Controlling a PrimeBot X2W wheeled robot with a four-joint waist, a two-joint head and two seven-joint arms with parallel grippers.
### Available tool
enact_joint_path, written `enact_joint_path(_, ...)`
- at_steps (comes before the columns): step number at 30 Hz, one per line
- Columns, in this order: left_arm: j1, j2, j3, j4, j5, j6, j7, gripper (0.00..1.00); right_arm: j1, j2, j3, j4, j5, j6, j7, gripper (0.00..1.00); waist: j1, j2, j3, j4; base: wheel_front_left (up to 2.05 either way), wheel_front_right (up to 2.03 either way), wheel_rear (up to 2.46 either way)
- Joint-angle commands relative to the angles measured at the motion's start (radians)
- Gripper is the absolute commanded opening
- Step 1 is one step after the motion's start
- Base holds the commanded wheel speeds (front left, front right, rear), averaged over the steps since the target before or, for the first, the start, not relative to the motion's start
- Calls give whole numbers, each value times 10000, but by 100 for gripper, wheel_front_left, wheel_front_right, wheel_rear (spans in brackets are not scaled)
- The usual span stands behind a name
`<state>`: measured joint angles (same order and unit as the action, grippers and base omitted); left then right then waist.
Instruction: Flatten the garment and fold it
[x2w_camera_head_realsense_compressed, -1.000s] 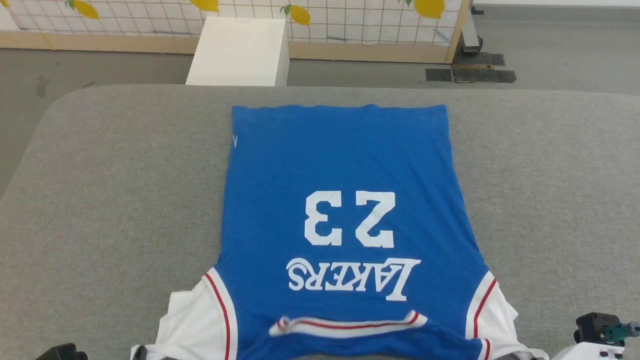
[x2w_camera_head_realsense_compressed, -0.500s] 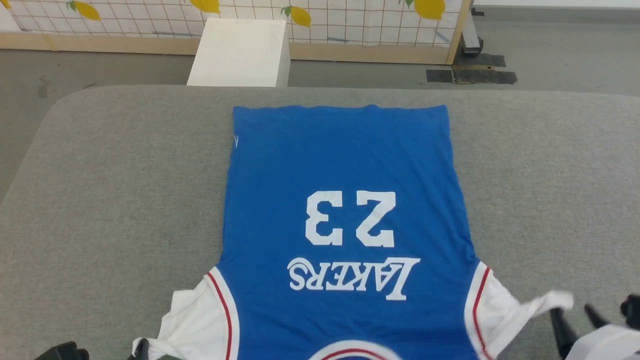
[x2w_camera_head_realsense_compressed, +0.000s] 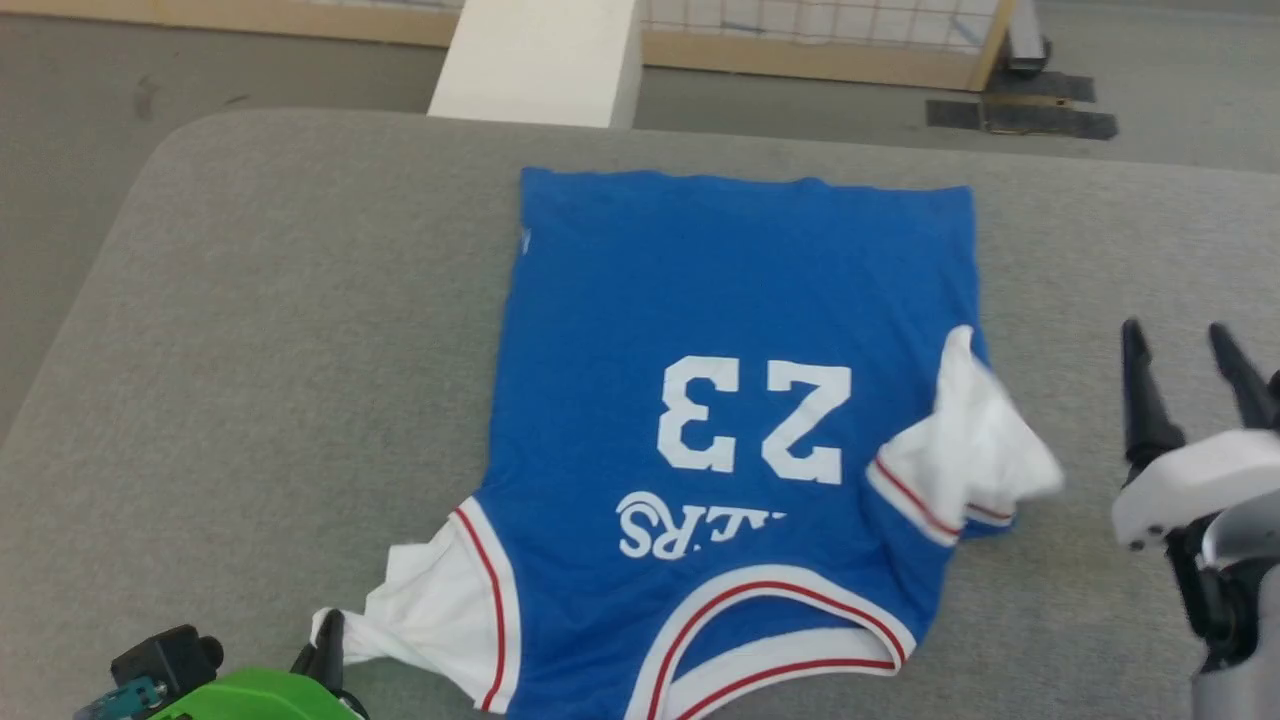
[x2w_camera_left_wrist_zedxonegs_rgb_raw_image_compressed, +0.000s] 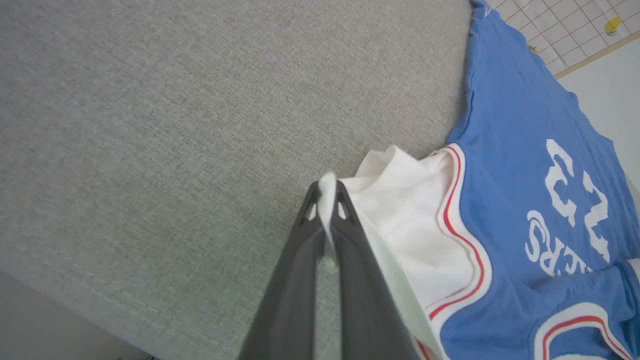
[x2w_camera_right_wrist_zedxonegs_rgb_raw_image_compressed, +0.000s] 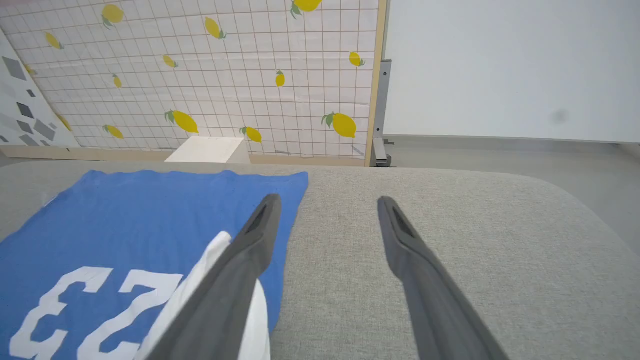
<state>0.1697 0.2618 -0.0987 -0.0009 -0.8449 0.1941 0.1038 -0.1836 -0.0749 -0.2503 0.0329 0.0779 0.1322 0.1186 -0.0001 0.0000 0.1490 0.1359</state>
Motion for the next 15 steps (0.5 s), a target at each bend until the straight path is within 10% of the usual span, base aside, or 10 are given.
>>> enact_joint_path(1, -178, -38, -20, 57, 47, -59, -62, 0, -280, -54, -133, 133, -114, -15, 65, 100, 1, 0, 282, 447, 0, 0, 0)
enact_joint_path(15, -1090, -246, -241, 324, -17, -411, -262, 0, -3492, -968, -546, 2542, 31, -15, -510, 100, 1, 0, 1492, 1193, 0, 0, 0)
